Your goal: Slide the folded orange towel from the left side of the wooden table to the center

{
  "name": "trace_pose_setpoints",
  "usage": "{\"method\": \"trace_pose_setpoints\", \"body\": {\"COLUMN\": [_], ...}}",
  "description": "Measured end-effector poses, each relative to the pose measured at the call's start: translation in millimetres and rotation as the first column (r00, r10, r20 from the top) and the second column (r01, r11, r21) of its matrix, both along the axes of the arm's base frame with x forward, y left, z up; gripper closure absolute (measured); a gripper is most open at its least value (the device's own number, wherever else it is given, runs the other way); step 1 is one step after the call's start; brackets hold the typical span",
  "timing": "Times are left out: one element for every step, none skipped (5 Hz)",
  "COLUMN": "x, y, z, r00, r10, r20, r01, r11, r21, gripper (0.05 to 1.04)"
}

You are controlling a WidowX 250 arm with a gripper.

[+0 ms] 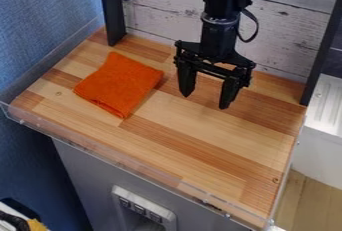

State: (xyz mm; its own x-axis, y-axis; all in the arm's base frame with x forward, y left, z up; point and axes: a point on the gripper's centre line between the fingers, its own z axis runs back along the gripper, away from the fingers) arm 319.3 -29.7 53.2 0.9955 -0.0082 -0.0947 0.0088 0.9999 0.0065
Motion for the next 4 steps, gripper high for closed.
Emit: {"method": "trace_pose_setpoints", "body": {"x": [-2, -9, -13, -16], "y": [12, 38, 60, 79], "z": [-6.3, -16.6, -13.9, -15.7], "r00": [1.0, 0.999, 0.997, 0.993], "r10": [0.003, 0.039, 0.054, 0.077], "r20": [0.003, 0.006, 0.051, 0.084], "r01": [-0.003, -0.039, -0.053, -0.076], "r11": [1.0, 0.999, 0.998, 0.997], "r21": [-0.003, -0.008, -0.016, -0.023], "gripper": [0.085, 0.085, 0.085, 0.085]}}
